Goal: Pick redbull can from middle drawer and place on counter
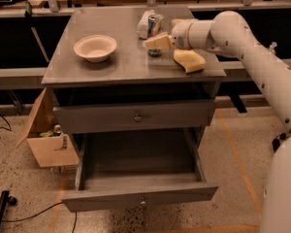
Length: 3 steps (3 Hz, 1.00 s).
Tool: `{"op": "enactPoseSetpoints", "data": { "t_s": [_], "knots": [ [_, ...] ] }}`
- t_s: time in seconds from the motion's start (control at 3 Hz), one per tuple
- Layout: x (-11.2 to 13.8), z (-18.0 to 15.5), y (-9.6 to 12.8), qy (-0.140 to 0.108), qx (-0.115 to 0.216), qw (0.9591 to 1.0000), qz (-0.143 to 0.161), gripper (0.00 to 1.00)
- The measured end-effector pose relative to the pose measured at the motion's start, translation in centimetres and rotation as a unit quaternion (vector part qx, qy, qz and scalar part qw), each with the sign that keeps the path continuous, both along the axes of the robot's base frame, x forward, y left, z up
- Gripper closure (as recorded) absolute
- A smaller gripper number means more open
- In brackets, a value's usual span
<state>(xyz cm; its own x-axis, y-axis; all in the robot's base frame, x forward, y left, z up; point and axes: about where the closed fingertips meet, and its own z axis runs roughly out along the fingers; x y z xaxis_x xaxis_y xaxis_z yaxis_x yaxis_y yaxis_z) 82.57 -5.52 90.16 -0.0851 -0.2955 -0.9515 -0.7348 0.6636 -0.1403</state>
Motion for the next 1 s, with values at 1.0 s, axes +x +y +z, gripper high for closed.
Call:
{"op": "enactPoseSetpoints", "data": {
  "t_s": [1.0],
  "knots": [
    [-6.2,4.9,-7.3,-0.065,-0.002,0.994,-0.088,0.0]
  ]
}}
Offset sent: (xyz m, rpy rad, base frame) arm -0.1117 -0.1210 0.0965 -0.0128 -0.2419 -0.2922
